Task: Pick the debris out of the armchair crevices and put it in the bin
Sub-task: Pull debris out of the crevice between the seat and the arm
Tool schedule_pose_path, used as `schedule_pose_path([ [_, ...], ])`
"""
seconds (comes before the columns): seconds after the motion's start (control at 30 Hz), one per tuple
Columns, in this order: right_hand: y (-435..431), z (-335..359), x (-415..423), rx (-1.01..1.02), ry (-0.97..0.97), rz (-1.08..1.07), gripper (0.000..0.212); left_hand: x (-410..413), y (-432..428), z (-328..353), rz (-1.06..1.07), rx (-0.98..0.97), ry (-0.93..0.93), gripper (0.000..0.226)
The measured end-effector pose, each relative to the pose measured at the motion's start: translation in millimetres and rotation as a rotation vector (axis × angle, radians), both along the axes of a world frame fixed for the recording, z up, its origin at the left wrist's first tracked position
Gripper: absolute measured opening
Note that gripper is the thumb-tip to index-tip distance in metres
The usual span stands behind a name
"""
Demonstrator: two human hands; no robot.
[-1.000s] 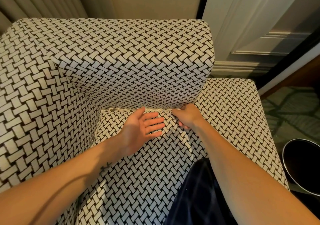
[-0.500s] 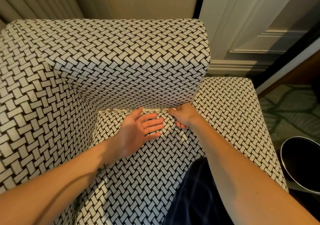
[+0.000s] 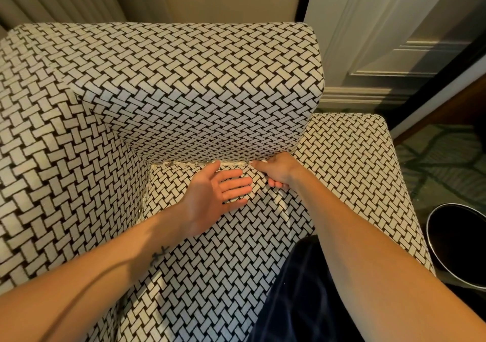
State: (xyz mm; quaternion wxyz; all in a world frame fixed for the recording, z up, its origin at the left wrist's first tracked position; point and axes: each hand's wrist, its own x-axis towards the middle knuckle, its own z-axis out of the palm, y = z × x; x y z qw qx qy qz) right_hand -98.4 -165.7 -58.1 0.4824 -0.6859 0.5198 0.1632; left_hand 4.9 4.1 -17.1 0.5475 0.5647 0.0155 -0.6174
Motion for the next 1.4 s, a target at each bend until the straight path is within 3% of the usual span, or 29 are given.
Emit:
schedule_pose_path([
  [0.23, 7, -4, -14, -0.051, -0.223, -0.05, 0.03, -2, 1, 0, -0.009, 0.021, -0.019, 0.06],
  [0.5, 12, 1, 5, -0.107, -0.087, -0.001, 0.044, -4, -1, 1, 0.003, 0.036, -0.021, 0.058],
  [0.67, 9, -2, -4, -0.115, -0.152, -0.026, 0.049, -3, 0, 0, -0.01, 0.041, -0.034, 0.058],
  [0.83, 12, -1, -14, -0.104, -0.284, -0.018, 0.039, -5, 1, -2, -0.018, 0.043, -0.035, 0.06],
  [1.07, 17, -2, -19, -0.154, -0.343, 0.001, 0.043, -4, 2, -3, -0.035, 0.044, -0.032, 0.061],
  [1.4, 19, 2, -23, -0.396, -0.313, 0.196, 0.032, -4, 0, 1, -0.043, 0.045, -0.047, 0.06],
])
